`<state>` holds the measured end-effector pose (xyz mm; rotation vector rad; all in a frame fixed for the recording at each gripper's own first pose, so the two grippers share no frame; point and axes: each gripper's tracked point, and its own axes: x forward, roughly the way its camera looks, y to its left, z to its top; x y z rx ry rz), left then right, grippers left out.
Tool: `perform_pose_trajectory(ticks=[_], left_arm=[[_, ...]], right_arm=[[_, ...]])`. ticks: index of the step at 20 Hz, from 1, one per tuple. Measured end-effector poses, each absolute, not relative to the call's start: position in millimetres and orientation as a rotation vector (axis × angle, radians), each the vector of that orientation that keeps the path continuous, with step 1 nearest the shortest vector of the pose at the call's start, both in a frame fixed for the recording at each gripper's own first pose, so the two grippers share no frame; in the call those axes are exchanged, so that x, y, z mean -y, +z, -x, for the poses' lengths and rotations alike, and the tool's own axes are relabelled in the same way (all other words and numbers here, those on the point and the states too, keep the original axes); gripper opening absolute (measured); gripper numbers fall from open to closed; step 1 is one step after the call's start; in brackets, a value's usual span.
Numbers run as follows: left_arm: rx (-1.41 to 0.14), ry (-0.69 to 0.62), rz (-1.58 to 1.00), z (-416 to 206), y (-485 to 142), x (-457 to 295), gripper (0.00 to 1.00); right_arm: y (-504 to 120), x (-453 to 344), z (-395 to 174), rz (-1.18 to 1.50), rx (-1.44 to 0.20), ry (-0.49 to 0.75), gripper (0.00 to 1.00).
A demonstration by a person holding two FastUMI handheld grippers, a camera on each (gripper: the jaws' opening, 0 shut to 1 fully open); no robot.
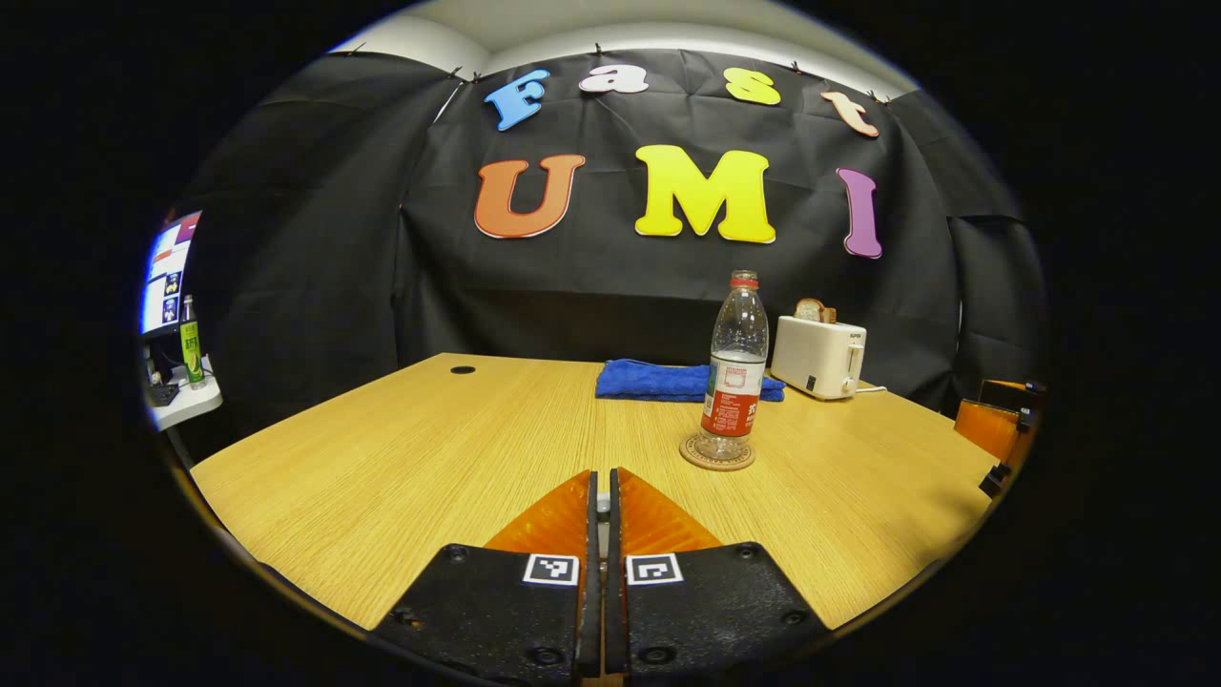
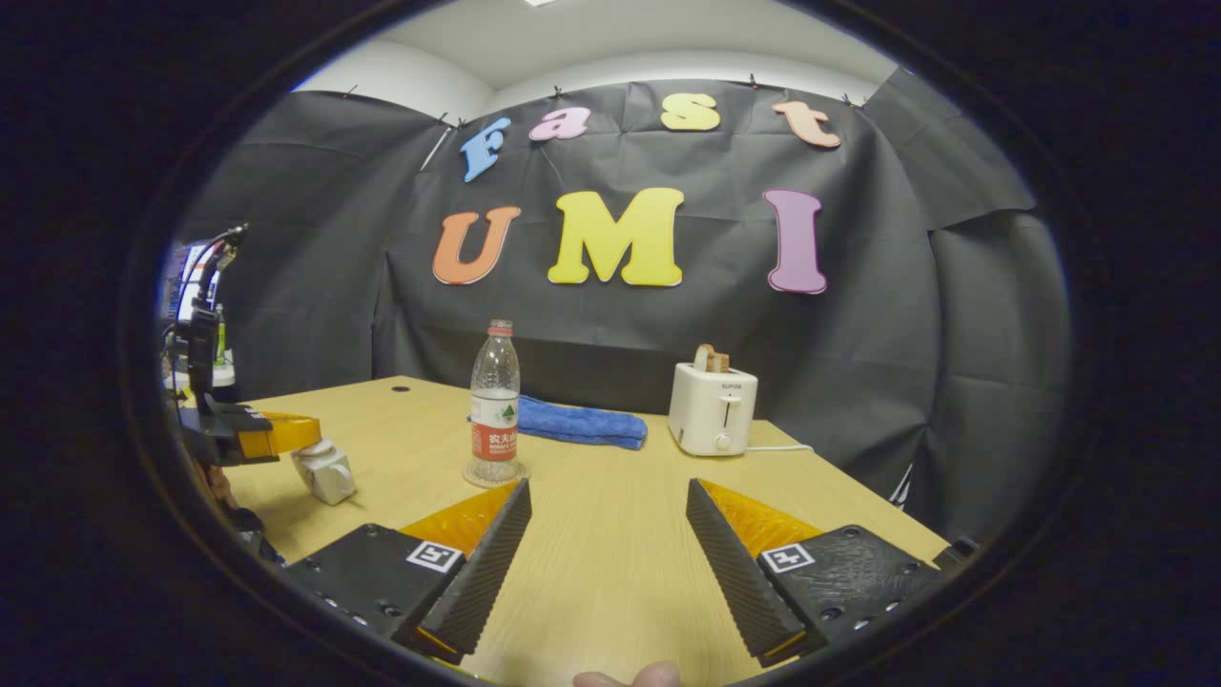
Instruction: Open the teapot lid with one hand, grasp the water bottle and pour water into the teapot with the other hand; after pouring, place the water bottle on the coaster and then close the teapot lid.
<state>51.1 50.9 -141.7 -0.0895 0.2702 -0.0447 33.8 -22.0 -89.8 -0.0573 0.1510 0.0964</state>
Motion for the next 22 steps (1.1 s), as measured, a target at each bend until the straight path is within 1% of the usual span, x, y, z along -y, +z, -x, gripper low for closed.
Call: perform_pose_trajectory(ticks=[1, 3, 4, 5, 6, 7, 8, 12, 17, 19, 20, 22], left_arm=[[-0.272, -0.042, 0.093, -50.8, -139.9, -50.3, 0.05], [-0.277, -0.034, 0.092, -49.3, -140.4, -50.7, 0.08], [-0.277, -0.019, 0.087, -49.3, -139.8, -52.9, 0.15], [-0.278, -0.006, 0.079, -49.0, -138.9, -53.8, 0.36], [-0.274, 0.011, 0.067, -48.3, -135.3, -58.3, 0.57], [-0.263, 0.032, 0.052, -48.8, -128.9, -61.6, 0.78], [-0.241, 0.048, 0.035, -45.6, -117.9, -66.1, 0.99], [-0.13, 0.063, 0.006, -37.5, -59.7, -57.8, 0.98], [-0.045, 0.04, 0.035, -24.7, -1.6, -28.6, 0.98], [-0.018, 0.03, 0.038, -18.8, 10.1, -16.4, 0.98], [-0.01, 0.021, 0.036, -16.0, 12.8, -10.2, 0.98], [-0.003, -0.024, 0.016, -10.7, 10.9, 6.4, 0.98]], right_arm=[[-89.5, 22.8, -32.8, 0.054, -0.149, 0.096, 0.98], [-87.5, 24.0, -31.9, 0.044, -0.145, 0.091, 0.94], [-87.2, 25.4, -32.0, 0.037, -0.145, 0.087, 0.96], [-85.8, 26.7, -31.2, 0.025, -0.142, 0.082, 0.94], [-83.9, 28.0, -30.2, 0.012, -0.137, 0.079, 0.98], [-81.5, 30.6, -30.6, 0.005, -0.132, 0.072, 0.96], [-76.3, 34.4, -31.6, -0.003, -0.121, 0.062, 0.96], [-47.3, 38.2, -31.4, -0.039, -0.069, 0.04, 0.96], [-8.9, 30.7, -17.8, -0.02, 0.007, 0.032, 0.95], [-0.1, 31.1, -11.2, -0.01, 0.032, 0.022, 0.95], [0.6, 31.6, -9.1, -0.01, 0.038, 0.016, 0.97], [-3.6, 32.2, -5.3, -0.012, 0.035, 0.006, 0.94]])
